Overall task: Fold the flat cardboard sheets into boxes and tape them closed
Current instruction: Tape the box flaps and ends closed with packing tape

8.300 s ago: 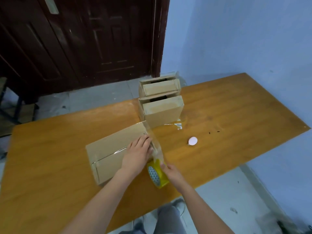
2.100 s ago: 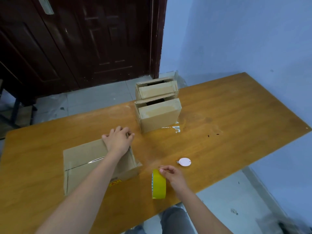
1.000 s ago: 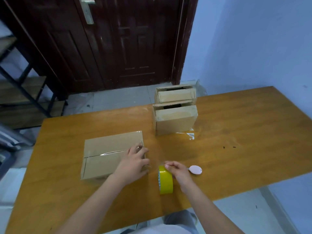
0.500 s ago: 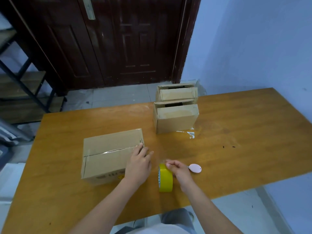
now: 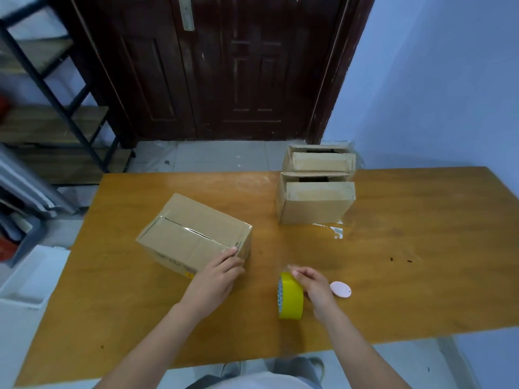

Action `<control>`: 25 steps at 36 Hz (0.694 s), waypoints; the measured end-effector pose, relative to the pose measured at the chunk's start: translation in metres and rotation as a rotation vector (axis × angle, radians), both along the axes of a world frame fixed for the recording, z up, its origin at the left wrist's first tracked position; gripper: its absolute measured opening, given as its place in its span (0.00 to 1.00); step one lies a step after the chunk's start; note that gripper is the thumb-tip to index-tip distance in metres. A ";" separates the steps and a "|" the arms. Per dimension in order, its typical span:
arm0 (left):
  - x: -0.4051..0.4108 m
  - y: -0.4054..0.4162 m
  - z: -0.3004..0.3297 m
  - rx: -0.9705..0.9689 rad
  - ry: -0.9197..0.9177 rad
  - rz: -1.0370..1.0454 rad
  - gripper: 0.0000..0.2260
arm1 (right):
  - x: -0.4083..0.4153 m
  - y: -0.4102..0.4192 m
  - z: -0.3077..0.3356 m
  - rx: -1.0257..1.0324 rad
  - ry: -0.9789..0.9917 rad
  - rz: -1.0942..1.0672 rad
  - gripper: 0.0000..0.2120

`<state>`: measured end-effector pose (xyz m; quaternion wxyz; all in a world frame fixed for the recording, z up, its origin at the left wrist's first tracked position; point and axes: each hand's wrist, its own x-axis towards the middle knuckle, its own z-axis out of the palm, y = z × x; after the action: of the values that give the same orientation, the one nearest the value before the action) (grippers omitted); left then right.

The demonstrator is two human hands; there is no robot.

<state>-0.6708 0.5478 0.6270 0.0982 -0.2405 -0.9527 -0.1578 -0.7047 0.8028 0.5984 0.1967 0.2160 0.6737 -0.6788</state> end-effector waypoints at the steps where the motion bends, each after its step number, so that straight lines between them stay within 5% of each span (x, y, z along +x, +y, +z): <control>1: 0.002 -0.005 0.001 -0.036 0.015 -0.009 0.10 | -0.001 -0.001 0.000 0.003 -0.004 0.002 0.01; 4: 0.007 -0.015 0.005 -0.110 0.022 0.023 0.16 | -0.006 -0.004 0.002 0.011 -0.024 0.004 0.01; 8: 0.009 -0.020 0.006 -0.098 0.021 0.046 0.12 | -0.009 -0.007 0.003 0.028 -0.044 0.021 0.01; 13: 0.008 -0.023 0.005 -0.141 -0.038 0.051 0.25 | -0.012 -0.011 0.008 0.038 -0.035 0.035 0.03; 17: 0.004 -0.028 0.001 -0.180 0.107 0.043 0.14 | -0.014 -0.017 0.012 0.042 -0.041 0.061 0.04; 21: -0.001 -0.035 -0.001 -0.275 0.089 0.028 0.15 | -0.015 -0.021 0.015 0.047 -0.045 0.094 0.03; 25: -0.004 -0.037 -0.001 -0.318 -0.046 0.034 0.29 | -0.015 -0.023 0.015 0.061 -0.028 0.120 0.04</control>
<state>-0.6752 0.5106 0.6259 0.0397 -0.2332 -0.9716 -0.0087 -0.7194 0.7795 0.6133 0.2400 0.1906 0.7029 -0.6418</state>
